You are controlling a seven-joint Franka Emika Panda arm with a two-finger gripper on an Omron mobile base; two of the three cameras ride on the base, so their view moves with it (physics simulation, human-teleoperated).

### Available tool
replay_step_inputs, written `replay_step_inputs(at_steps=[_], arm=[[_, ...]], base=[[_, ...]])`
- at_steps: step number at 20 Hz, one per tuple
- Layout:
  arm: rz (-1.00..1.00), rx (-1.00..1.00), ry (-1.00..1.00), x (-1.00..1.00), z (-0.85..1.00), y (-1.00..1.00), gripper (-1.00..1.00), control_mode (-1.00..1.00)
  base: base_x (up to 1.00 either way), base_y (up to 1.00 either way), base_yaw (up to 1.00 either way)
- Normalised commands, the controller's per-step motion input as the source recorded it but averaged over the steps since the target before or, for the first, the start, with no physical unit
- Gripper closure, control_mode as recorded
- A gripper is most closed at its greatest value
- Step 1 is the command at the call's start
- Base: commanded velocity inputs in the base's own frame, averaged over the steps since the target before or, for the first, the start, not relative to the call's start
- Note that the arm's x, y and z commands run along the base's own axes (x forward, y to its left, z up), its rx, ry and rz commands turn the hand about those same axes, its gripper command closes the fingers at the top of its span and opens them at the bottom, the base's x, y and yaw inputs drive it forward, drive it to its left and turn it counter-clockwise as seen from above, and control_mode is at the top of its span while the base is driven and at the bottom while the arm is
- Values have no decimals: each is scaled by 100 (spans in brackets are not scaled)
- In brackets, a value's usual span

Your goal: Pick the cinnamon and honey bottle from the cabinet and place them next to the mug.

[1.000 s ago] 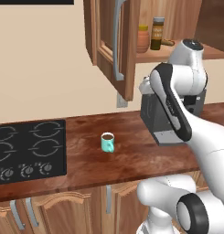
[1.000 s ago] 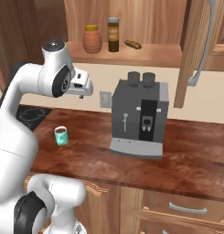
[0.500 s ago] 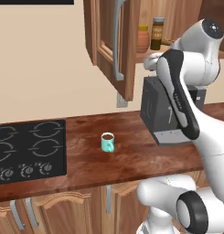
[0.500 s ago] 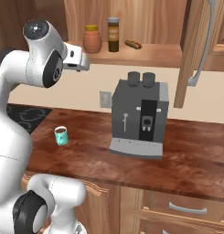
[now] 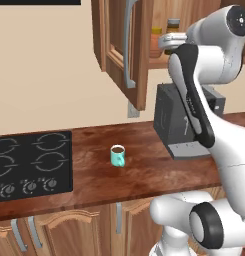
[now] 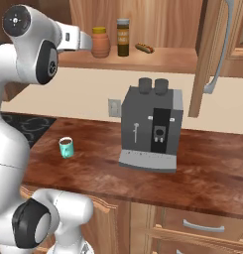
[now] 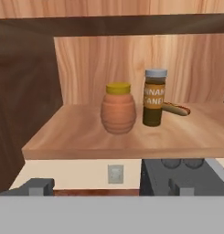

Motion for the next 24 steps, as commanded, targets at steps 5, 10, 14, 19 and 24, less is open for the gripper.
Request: replay_step_inputs(at_steps=[5, 10, 14, 19, 24], arm=[[-5, 0, -2, 8, 4, 0, -100, -100], [0, 0, 4, 21, 3, -3, -100, -100], [0, 4, 10, 20, 22, -25, -100, -100], [0, 3, 10, 21, 27, -16, -100, -100], [0, 0, 11, 15, 2, 4, -100, -100]], base=[[0, 0, 0], [0, 0, 0], [0, 0, 0], [0, 0, 0], [0, 0, 0]])
